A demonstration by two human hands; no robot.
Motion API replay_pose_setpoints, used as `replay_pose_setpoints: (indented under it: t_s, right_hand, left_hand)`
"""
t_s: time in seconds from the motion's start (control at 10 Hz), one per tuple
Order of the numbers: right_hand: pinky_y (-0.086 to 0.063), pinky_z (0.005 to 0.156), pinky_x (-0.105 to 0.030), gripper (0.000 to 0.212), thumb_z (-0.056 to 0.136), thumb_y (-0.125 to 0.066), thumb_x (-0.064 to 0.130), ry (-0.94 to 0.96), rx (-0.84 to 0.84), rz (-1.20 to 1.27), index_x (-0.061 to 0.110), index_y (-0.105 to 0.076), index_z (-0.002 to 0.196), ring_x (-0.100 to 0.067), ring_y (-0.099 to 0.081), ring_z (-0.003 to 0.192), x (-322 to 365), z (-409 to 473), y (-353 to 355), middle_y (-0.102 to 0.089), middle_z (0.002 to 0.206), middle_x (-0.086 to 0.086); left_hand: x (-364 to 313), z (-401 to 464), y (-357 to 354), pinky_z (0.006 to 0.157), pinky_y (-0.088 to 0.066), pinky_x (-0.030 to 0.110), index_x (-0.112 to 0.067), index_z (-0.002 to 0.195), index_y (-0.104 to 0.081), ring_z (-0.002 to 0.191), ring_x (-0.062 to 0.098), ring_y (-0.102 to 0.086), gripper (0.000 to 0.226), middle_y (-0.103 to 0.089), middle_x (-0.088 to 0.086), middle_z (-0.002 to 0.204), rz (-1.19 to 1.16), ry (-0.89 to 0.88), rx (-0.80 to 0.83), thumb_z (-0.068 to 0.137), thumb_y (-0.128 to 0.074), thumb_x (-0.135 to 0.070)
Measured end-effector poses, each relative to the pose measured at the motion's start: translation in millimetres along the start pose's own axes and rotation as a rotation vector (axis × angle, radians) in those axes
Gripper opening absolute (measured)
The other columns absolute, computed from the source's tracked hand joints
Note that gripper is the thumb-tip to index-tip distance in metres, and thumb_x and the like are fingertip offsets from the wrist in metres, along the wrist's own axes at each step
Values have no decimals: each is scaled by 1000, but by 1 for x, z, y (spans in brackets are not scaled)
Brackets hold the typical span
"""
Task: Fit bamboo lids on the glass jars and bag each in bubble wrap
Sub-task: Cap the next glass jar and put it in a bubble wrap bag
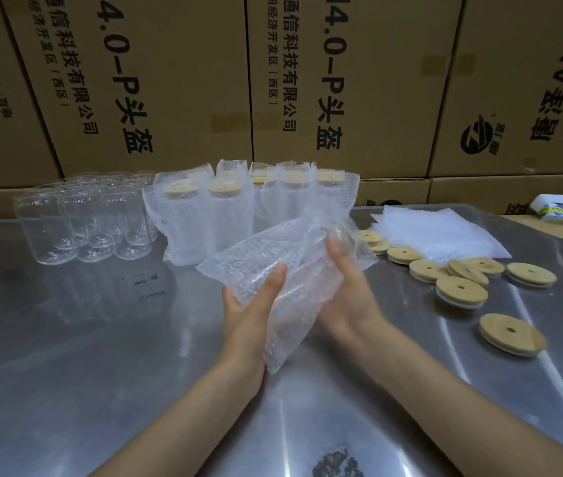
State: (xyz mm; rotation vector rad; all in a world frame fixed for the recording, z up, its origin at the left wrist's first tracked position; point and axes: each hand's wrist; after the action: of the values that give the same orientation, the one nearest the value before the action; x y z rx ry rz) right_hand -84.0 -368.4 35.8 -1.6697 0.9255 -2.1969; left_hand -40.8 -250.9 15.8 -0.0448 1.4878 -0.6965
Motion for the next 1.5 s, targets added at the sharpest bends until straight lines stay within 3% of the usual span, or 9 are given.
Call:
replay_pose_setpoints:
  t_s: [0.4, 0.6, 0.8, 1.0, 1.1, 1.2, 1.3, 1.4, 1.5]
  right_hand:
    - [-48, 99, -54, 62, 75, -73, 50, 272, -246, -331, 13, -62, 124, -27, -67, 108, 39, -5, 2, -69, 117, -10]
    - [-54, 84, -24, 73, 59, -73, 54, 462, -140, -743, 22, -59, 124, -7, -65, 103, 41, -13, -12, -64, 118, 2]
    - [-50, 74, -13, 64, 68, -76, 36, 517, 57, -850, 27, -52, 126, 3, -63, 98, 24, -17, -18, -60, 115, 11]
    - [-42, 91, -10, 110, 50, -52, 94, 314, 136, -847, 44, -20, 141, 10, -46, 122, 10, -13, -12, -41, 138, 28]
    - [-30, 81, 8, 99, 51, -64, 86, 210, 230, -972, 62, -1, 123, 43, -26, 102, -4, -12, -4, -17, 113, 67]
    - [-29, 83, 8, 98, 63, -83, 49, 195, 242, -1031, 66, -4, 118, 39, -27, 109, -26, -9, 5, -22, 111, 67]
    - [-34, 89, 1, 92, 65, -87, 36, 256, 176, -991, 59, -21, 125, 24, -39, 119, -40, -5, 8, -40, 119, 53]
    - [-36, 87, 1, 84, 67, -88, 22, 309, 107, -951, 46, -32, 126, 22, -46, 114, -43, 4, 10, -50, 121, 38]
    - [-39, 76, 3, 70, 72, -83, 5, 350, -22, -821, 32, -38, 119, 25, -53, 96, -43, 19, 10, -51, 115, 24]
  left_hand:
    - [-6, 13, 9, 95, -51, 38, -17, 128, -56, 113, 25, -64, 63, -68, 7, 120, 230, -20, 488, 70, -81, -26]
    - [-12, 13, 9, 101, -47, 34, -23, 136, -44, 121, 11, -57, 92, -61, -4, 129, 464, -222, 500, 56, -88, -30]
    - [-24, 8, 5, 88, -47, 12, -32, 123, -54, 112, 0, -60, 72, -65, -19, 117, 581, -351, 510, 58, -84, -38]
    - [-41, 14, 7, 93, -49, 18, -29, 142, -30, 115, 3, -59, 107, -60, -9, 124, 461, -407, 365, 52, -87, -32]
    - [-43, 19, 14, 84, -51, 14, -30, 145, -24, 109, 1, -63, 108, -66, -20, 113, 401, -431, 306, 57, -86, -20]
    - [-45, 22, 16, 86, -53, 20, -38, 144, -24, 110, 9, -64, 108, -66, -6, 118, 356, -447, 256, 57, -88, -27]
    - [-52, 21, 12, 93, -52, 32, -43, 138, -27, 112, 17, -63, 102, -58, 2, 125, 341, -511, 188, 54, -84, -44]
    - [-58, 22, 13, 103, -39, 30, -48, 135, -25, 125, 1, -49, 84, -55, -14, 125, 408, -647, 68, 66, -70, -64]
    - [-54, 36, 22, 100, -32, 8, -48, 130, -28, 128, -7, -40, 58, -47, -20, 129, 344, -677, -15, 80, -52, -65]
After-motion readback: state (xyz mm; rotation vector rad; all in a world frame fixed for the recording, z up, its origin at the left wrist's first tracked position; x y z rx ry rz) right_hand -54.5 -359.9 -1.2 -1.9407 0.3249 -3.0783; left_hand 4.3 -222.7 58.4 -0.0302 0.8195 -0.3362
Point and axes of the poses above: each hand's wrist, its own z-axis towards the middle knuckle, its own y-axis out of the back of the hand, x = y × z
